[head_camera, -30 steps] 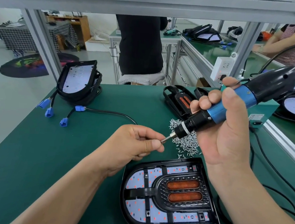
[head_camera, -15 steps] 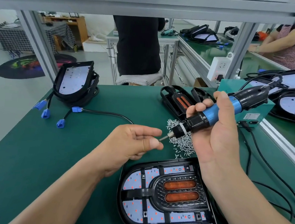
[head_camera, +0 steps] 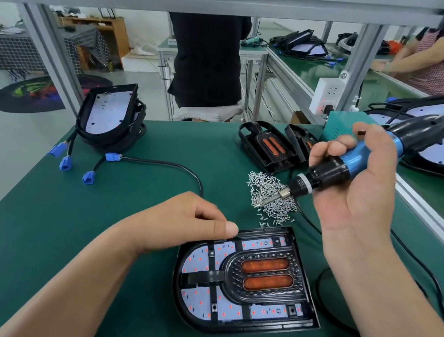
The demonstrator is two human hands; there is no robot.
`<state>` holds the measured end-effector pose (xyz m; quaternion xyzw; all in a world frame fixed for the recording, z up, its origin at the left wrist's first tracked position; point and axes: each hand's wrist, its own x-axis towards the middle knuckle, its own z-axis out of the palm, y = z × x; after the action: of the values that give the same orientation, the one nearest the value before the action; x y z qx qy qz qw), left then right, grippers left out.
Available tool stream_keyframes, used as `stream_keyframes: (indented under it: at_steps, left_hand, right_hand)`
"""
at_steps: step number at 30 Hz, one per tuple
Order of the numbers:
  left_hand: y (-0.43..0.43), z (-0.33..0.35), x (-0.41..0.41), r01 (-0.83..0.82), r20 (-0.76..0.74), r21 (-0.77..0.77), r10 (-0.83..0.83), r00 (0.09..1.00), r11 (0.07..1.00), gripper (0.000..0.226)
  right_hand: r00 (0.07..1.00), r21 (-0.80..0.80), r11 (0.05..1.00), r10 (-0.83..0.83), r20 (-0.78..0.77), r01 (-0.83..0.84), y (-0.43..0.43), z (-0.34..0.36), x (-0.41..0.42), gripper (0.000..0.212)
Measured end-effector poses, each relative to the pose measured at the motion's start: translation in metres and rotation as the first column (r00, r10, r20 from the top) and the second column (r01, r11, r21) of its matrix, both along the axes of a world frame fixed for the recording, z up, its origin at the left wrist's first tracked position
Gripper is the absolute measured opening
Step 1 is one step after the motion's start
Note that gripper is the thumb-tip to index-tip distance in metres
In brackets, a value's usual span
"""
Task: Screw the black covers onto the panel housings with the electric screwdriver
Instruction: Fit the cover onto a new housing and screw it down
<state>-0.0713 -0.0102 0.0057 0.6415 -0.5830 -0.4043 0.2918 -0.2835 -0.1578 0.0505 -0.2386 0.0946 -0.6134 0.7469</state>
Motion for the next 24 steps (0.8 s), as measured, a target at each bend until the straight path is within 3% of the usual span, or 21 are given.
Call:
stream_keyframes:
  at_steps: [12,24]
  left_hand:
    - [-0.004,-0.006,-0.001,-0.036,0.146,-0.165,0.061,0.987,0.986,0.042]
    - [-0.004,-0.010,0.005,-0.102,0.131,-0.208,0.131,0.983,0.973,0.042]
  right_hand:
    - [0.990,-0.146,0.987,0.044,-0.132,-0.064,0.017,-0.011,-0.046,0.014]
    - [0.964,-0.279,0.942,0.117,-0.240,-0.184,0.018,-0.013,-0.046,0.020]
